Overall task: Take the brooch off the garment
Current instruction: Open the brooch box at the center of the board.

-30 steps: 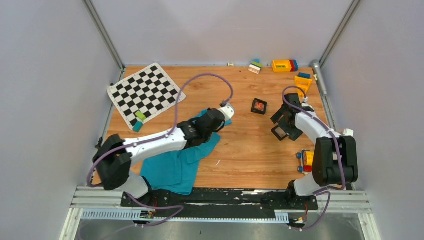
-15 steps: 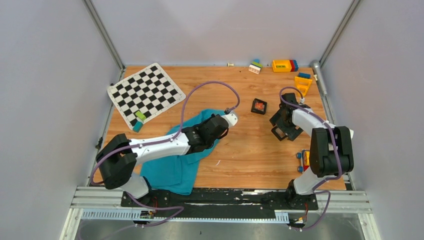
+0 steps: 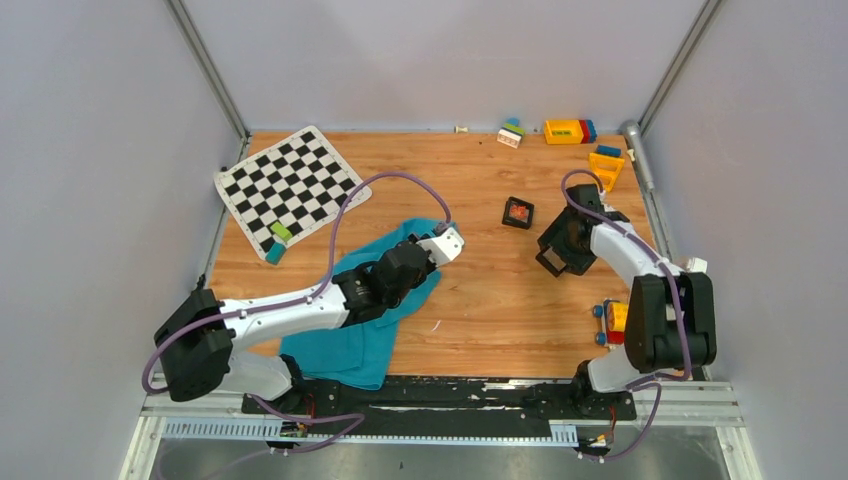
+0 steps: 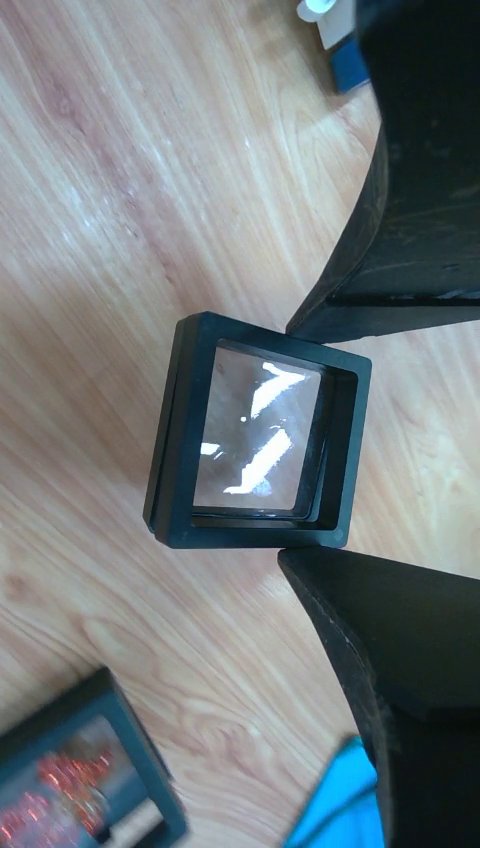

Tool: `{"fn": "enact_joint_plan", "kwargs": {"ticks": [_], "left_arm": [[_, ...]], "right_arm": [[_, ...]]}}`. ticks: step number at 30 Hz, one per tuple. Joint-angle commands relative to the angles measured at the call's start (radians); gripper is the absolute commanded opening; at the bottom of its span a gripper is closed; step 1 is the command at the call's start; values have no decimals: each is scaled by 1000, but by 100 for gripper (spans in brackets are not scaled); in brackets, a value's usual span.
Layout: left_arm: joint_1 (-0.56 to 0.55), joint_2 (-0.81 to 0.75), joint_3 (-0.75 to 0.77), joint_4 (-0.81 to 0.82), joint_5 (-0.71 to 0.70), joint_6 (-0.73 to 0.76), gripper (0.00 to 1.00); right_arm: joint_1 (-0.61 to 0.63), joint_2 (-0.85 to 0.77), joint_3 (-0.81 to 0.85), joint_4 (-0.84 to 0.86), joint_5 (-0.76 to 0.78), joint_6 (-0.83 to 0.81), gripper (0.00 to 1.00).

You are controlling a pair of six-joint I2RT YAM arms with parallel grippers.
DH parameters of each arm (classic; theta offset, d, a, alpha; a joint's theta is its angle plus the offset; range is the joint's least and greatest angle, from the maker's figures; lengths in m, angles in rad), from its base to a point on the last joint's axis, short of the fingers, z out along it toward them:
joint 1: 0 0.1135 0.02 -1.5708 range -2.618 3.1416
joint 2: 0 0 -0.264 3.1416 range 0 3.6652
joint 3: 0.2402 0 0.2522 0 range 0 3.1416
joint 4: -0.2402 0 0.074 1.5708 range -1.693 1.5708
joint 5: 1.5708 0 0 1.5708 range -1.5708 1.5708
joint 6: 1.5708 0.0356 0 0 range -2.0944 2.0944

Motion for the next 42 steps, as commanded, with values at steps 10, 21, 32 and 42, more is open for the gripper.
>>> {"fn": "enact_joint_plan", "kwargs": {"ticks": [10, 21, 32, 42], "left_arm": [[-1, -127, -159, 262, 374, 143, 0], [-1, -215, -492, 705, 855, 524, 0], [0, -220, -538, 794, 938, 580, 0], [0, -218, -519, 814, 791, 475, 9]], "right_arm": [[53, -353, -232, 261, -708, -324, 47], [196, -372, -254, 262, -858, -364, 42], [307, -346, -235, 227, -840, -367, 38], [360, -321, -196, 214, -775, -323, 35]]}}
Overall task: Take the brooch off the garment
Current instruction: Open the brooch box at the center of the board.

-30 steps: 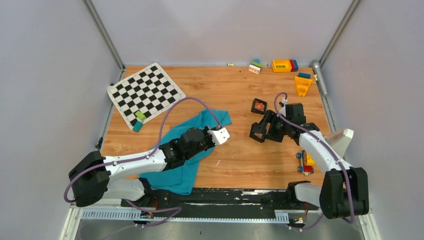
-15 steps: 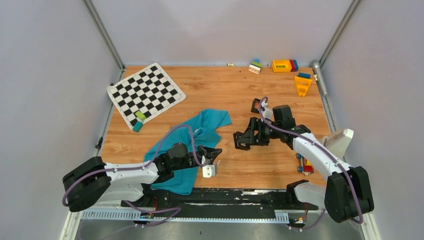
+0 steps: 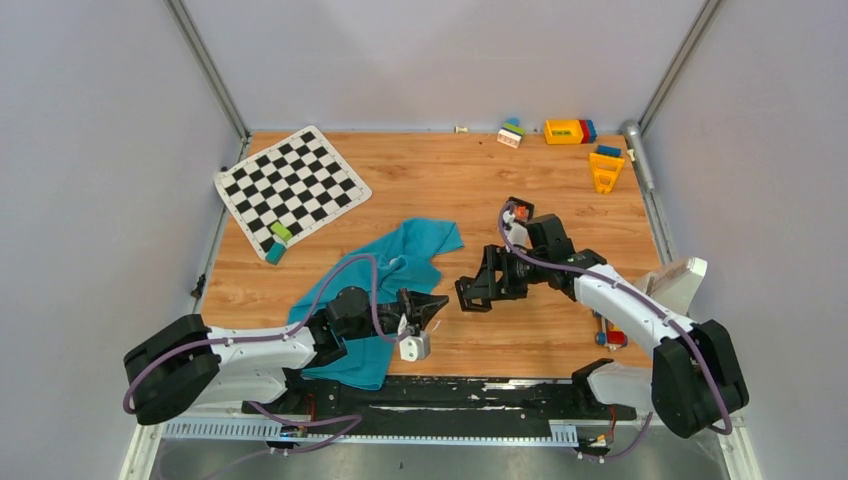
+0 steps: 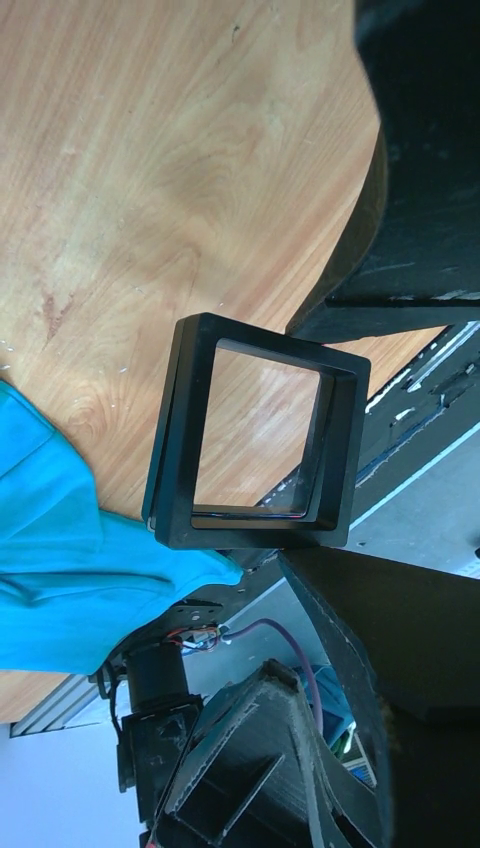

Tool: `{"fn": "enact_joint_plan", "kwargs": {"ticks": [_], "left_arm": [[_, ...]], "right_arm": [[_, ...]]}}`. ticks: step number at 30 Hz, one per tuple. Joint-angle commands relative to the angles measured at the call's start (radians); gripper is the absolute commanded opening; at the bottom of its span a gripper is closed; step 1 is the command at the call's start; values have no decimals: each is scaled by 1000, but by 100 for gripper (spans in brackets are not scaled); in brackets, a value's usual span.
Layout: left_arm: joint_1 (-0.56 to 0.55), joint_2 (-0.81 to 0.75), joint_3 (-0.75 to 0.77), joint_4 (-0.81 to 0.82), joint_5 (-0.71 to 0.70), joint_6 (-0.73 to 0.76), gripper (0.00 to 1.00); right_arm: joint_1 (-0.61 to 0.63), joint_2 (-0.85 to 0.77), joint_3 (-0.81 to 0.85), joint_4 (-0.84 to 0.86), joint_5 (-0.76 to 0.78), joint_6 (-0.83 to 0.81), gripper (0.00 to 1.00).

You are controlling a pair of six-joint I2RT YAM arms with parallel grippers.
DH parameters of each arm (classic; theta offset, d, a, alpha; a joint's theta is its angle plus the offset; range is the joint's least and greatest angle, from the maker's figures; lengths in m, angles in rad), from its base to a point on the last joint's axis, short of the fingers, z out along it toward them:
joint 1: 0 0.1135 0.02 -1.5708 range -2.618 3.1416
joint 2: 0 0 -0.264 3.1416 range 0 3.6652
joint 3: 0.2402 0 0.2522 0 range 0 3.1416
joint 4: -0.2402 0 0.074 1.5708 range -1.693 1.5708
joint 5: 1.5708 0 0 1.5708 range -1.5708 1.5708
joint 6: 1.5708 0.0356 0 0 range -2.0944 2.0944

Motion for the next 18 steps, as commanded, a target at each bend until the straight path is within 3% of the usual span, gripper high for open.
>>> {"fn": "enact_joint_plan", "kwargs": {"ticks": [1, 2, 3, 4, 5, 6, 7, 8, 10, 12, 15, 18], "left_arm": [[0, -9, 14, 118, -226, -180, 14], [0, -8, 17, 178, -288, -241, 21], [2, -8, 20, 203, -437, -360, 23], [2, -12, 36, 220, -515, -433, 34], [3, -28, 50, 204, -679, -574, 41], [2, -41, 87, 111, -744, -647, 52], [5, -80, 109, 43, -831, -776, 57], [8, -125, 158, -116, -833, -818, 69], [18, -186, 235, -346, -778, -938, 89], [59, -227, 293, -490, -629, -1059, 94], [150, -252, 331, -564, -370, -1257, 90], [189, -248, 357, -576, -243, -1385, 85]], "right_arm": [[3, -14, 59, 9, 56, 35, 35], [2, -26, 62, 10, 71, 40, 35], [2, -39, 67, 9, 83, 44, 35], [2, -51, 73, 9, 90, 45, 35], [3, -65, 78, 10, 90, 41, 35], [4, -75, 81, 12, 85, 36, 35], [4, -89, 79, 17, 82, 32, 35], [3, -102, 75, 26, 83, 30, 35], [5, -128, 59, 50, 77, 27, 35], [4, -152, 44, 82, 48, 28, 35], [5, -178, 31, 111, 7, 28, 35], [5, -203, 28, 121, -15, 25, 35]]}}
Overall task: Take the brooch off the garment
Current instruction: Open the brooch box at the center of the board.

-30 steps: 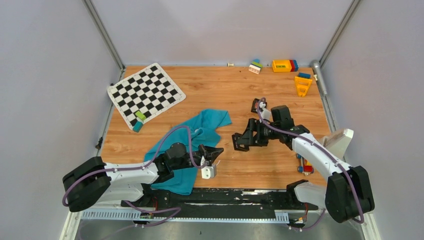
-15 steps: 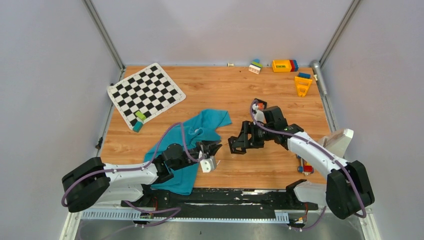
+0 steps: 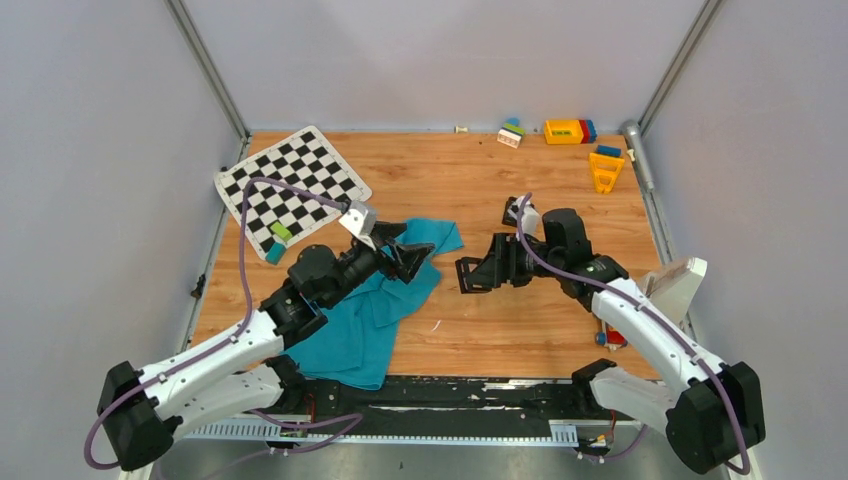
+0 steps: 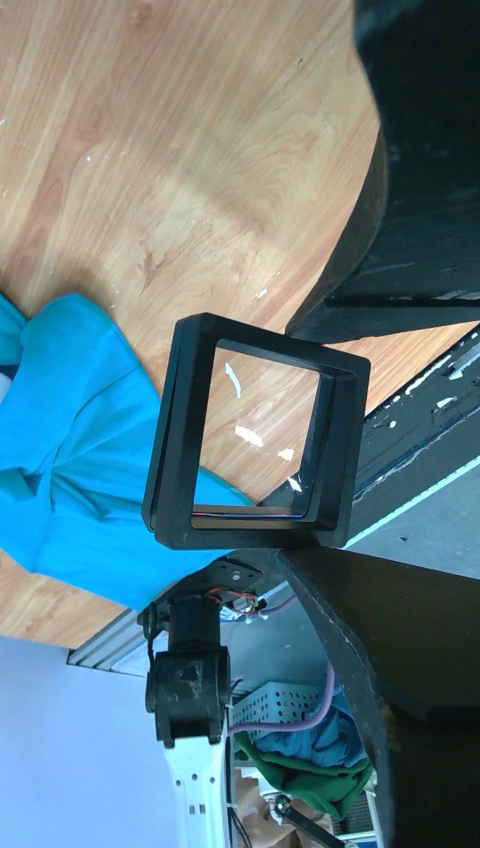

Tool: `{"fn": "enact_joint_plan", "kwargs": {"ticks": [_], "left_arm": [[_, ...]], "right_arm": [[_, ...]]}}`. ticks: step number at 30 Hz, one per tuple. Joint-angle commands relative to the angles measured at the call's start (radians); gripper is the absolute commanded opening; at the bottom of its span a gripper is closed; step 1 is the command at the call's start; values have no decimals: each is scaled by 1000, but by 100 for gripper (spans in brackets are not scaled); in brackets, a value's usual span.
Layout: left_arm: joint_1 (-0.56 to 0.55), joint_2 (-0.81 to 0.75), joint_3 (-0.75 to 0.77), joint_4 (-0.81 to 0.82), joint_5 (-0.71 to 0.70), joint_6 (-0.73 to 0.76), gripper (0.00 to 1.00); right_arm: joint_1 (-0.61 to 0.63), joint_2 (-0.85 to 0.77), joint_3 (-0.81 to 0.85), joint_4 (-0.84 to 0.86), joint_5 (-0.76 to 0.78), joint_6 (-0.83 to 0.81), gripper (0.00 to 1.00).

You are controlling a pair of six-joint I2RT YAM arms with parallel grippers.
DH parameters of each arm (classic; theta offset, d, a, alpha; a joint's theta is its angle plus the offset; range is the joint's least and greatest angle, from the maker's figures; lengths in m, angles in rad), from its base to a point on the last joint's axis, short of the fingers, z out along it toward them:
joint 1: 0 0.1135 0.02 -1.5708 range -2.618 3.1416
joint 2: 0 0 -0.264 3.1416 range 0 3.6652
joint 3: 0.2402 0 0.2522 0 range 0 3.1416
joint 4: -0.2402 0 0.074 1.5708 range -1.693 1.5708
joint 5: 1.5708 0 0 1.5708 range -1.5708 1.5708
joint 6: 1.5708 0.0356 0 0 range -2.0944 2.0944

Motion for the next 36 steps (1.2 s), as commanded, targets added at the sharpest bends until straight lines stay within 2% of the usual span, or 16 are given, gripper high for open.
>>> {"fn": "enact_joint_plan", "kwargs": {"ticks": [1, 4, 10, 18, 31, 36], "left_arm": [[47, 9, 38, -143, 257, -331, 84], [51, 43, 68, -141, 321, -422, 79], [54, 135, 134, -170, 379, -504, 68], [70, 189, 140, -172, 370, -536, 58], [106, 269, 142, -114, 428, -582, 56], [111, 300, 148, -110, 440, -584, 43]], "right_arm": [[4, -49, -2, 77, -63, 1, 35], [6, -65, -6, 88, -81, 7, 35], [12, -82, -8, 93, -94, 17, 35], [21, -87, -5, 95, -108, 26, 34], [45, -104, 3, 100, -138, 39, 34], [46, -110, 3, 104, -136, 45, 33]]}}
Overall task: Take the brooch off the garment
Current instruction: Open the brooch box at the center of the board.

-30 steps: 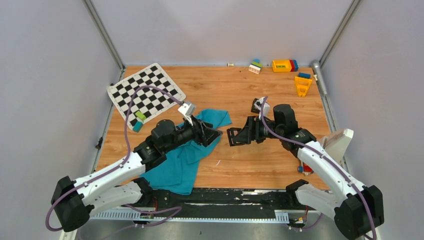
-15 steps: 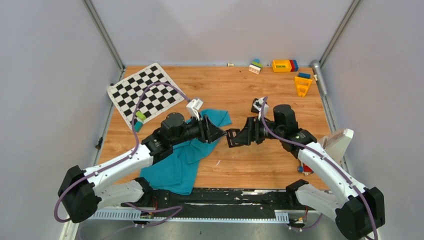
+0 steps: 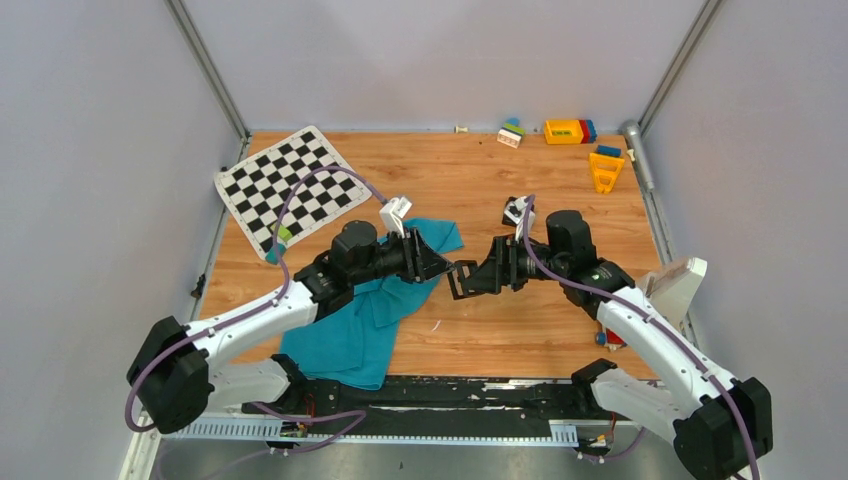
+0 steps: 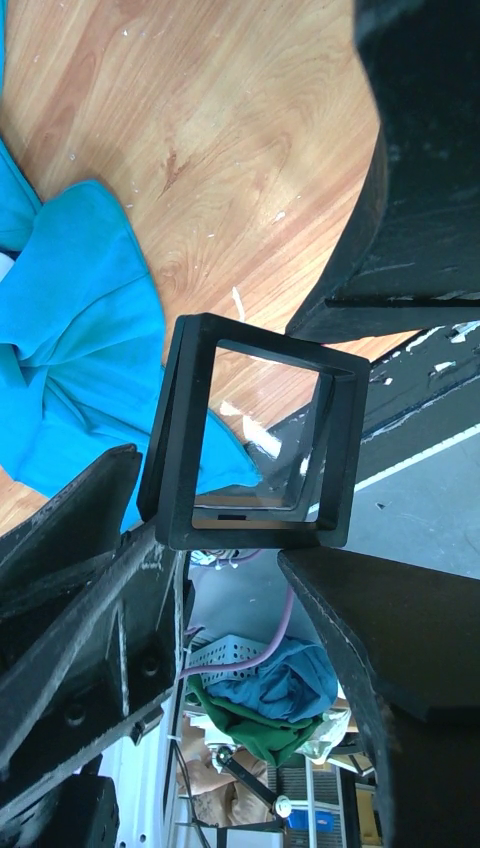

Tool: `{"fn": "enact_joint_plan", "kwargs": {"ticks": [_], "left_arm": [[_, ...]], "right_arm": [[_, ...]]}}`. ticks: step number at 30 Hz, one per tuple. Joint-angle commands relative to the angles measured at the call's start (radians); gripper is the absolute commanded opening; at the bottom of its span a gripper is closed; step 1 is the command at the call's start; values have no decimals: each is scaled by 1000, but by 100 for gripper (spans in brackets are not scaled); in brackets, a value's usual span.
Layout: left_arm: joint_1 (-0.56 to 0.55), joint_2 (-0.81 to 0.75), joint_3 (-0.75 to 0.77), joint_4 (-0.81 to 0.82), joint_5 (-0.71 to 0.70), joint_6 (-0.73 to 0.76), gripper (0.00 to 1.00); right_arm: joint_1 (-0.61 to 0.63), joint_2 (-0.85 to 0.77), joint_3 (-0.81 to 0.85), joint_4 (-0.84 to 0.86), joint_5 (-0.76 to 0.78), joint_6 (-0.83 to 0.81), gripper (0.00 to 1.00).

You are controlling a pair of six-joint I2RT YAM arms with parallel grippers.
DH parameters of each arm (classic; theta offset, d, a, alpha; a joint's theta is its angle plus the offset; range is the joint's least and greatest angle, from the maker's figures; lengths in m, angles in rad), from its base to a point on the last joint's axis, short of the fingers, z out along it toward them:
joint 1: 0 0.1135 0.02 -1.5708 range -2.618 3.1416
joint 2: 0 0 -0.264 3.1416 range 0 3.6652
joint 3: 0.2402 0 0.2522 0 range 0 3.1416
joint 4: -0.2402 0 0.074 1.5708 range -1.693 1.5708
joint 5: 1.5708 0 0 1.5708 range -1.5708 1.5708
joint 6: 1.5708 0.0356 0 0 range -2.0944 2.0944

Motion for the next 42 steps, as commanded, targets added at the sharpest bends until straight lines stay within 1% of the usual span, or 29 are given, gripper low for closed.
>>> {"fn": "enact_joint_plan", "kwargs": {"ticks": [1, 8, 10, 11, 12, 13, 16, 17, 19, 20, 24, 25, 26, 28, 31, 33, 35, 38, 42], "left_arm": [[7, 22, 38, 45, 28, -12, 40], [18, 28, 5, 90, 52, -24, 30], [21, 25, 1, 92, 54, -22, 24], [22, 20, -4, 92, 52, -23, 18], [25, 15, -6, 91, 47, -23, 15], [27, 2, -12, 85, 41, -23, 11], [32, -30, -10, 37, -4, 2, 6], [33, -44, -5, 0, -14, 16, 4], [33, -61, -2, -41, -38, 30, 1], [33, -65, -2, -58, -46, 33, 0], [34, -76, -1, -83, -60, 43, 0], [34, -76, 1, -85, -62, 44, 0], [34, -76, 1, -92, -69, 46, 0], [34, -75, 3, -99, -79, 46, 0], [34, -70, 4, -103, -83, 49, 0], [34, -67, 7, -107, -89, 49, 0], [34, -63, 9, -114, -97, 47, 0], [36, -54, 15, -119, -91, 41, 0], [36, -47, 22, -117, -84, 36, 0]], "right_arm": [[6, -31, 4, 56, -15, 20, 33], [5, -64, -13, 98, -15, 47, 30], [6, -72, -20, 105, -11, 51, 30], [5, -78, -24, 107, -3, 52, 30], [6, -84, -31, 107, 17, 54, 30], [5, -89, -40, 107, 42, 58, 33], [3, -99, -72, 100, 133, 72, 55], [2, -100, -84, 95, 170, 78, 60], [2, -97, -101, 87, 219, 85, 65], [3, -95, -106, 81, 239, 89, 68], [2, -83, -104, 34, 324, 101, 95], [3, -83, -100, 23, 338, 102, 96], [2, -85, -97, 14, 344, 100, 96], [2, -98, -97, 8, 345, 92, 91], [2, -136, -99, -4, 369, 83, 81], [3, -167, -103, -5, 358, 67, 76], [3, -208, -116, 22, 288, 35, 75], [4, -275, -150, 102, 180, 13, 75], [7, -292, -168, 131, 131, 0, 75]]}}
